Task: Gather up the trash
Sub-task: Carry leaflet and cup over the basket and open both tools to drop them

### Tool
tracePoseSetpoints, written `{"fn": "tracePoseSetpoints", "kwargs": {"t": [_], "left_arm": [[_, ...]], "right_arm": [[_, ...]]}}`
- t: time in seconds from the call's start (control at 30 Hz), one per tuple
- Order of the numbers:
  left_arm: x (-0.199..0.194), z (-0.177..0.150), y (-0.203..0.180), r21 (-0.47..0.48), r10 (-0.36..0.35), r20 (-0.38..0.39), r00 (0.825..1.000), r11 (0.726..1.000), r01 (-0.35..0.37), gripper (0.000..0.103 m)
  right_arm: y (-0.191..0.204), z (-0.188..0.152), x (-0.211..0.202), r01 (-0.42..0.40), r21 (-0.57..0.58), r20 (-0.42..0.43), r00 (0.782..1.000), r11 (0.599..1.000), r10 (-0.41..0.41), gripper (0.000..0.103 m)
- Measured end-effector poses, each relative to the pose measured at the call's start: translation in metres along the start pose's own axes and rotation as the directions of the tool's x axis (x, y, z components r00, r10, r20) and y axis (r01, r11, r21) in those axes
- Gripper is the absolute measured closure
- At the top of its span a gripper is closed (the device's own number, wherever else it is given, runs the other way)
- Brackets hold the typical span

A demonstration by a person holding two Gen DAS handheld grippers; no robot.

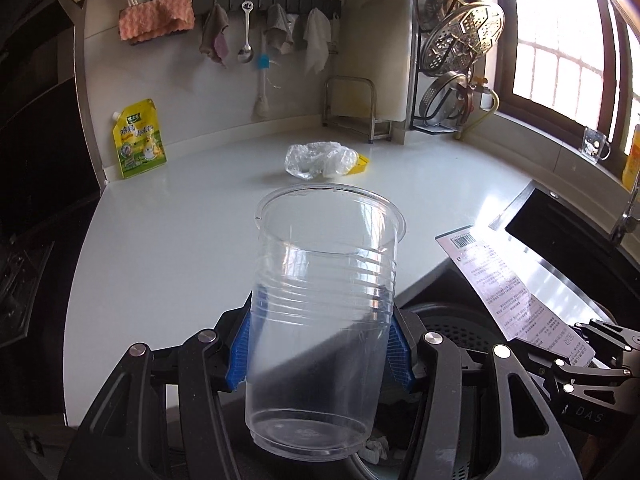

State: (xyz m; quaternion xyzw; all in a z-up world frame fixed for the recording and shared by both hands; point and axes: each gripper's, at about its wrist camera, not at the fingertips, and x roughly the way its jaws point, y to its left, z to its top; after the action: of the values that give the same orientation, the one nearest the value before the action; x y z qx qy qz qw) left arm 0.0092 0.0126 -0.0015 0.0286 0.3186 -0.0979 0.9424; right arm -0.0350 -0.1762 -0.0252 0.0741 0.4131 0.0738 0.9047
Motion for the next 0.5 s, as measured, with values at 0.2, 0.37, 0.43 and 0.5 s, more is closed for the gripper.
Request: {"fn": "tracePoseSetpoints", "kwargs": {"t": [0.2,0.37,0.43,0.5], "left_arm": [[-0.004,-0.023,-0.026,-0.009,-0.046,-0.025,0.999,0.999,0.046,0.049],[-0.002,-0.035,-0.047,0.005,-0.068,-0.036,0.997,0.998,0.068,0.049],[-0.001,-0.040,-0.053,0.013,-0.074,-0.047,0.996,0.997,0.075,0.049],[0.002,-0.046,-0.060,0.025,-0.075,-0.062,0.995,0.997,0.077,0.049]], "right_arm": [[-0.016,-0.036,-0.022,0.028,0.047,-0.006,1.000,0.998,-0.028,0.054],[-0.020,-0.055,-0.028,0.032,0.057,-0.022,0.999,0.998,-0.031,0.055],[-0.022,-0.062,-0.028,0.029,0.060,-0.030,0.999,0.998,-0.027,0.055],[-0.024,-0.067,-0.027,0.032,0.063,-0.037,0.999,0.997,-0.030,0.055]]}}
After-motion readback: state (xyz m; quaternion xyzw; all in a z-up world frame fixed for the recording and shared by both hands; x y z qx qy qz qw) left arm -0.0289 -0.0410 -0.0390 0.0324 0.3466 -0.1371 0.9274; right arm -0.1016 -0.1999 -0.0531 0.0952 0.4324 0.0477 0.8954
